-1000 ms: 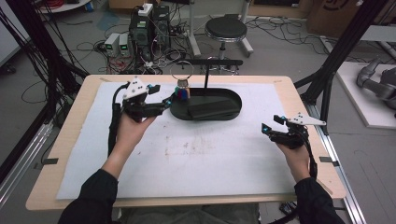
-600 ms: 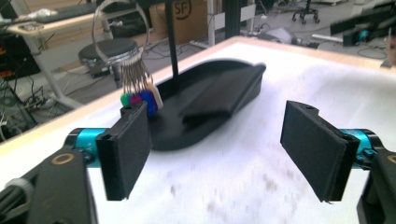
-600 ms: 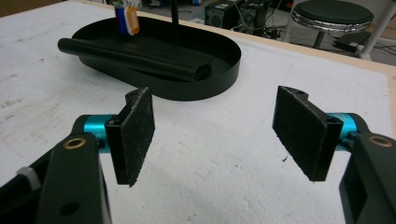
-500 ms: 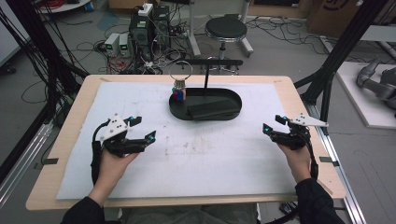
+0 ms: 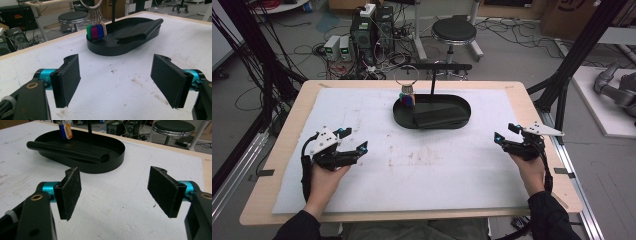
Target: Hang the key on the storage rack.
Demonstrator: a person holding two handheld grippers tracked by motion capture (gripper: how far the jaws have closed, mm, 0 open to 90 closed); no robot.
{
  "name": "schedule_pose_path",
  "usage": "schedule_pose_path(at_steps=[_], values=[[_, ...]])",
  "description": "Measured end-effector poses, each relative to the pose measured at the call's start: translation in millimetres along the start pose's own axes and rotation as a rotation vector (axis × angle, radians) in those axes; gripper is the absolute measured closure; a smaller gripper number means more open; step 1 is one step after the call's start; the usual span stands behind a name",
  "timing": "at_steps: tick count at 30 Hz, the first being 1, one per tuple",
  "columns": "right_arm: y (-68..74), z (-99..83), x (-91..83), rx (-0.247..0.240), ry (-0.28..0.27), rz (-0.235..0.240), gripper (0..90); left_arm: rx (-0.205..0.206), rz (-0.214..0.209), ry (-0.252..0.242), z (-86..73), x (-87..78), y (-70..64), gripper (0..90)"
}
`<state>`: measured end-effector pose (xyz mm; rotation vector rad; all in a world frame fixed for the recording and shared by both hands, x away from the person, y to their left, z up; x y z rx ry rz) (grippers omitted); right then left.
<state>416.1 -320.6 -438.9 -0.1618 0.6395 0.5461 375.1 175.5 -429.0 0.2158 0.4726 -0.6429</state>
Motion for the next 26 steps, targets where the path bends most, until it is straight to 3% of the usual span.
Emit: schedule_pose_path(at_steps=[8,21,26], values=[[0.4,-0.5,2.8,0.001,0.007,0.008,26.1,-0.008,0.031,-0.011,-2.3,-3.3,4.6,23.5],[-2.2,-2.2,4.0,0.010,0.019,0.012,25.4,-0.010,0.014,-0.006,-2.5,0.7,3.1,23.5],[-3.4,-2.1,4.1,0.007,0.016,0.009,25.4,0.007,0.010,-0.011,0.6,-0.2,0.8,23.5]])
Point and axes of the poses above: each handheld gripper's, and its own axes: x roughly forward along the jaws, z roughly out of its top, y roughly to its left, the point moved 8 cm from there along x, roughly forward along the jaws, and after that the axes turned 14 degrees about y, right-handed, at the moved point
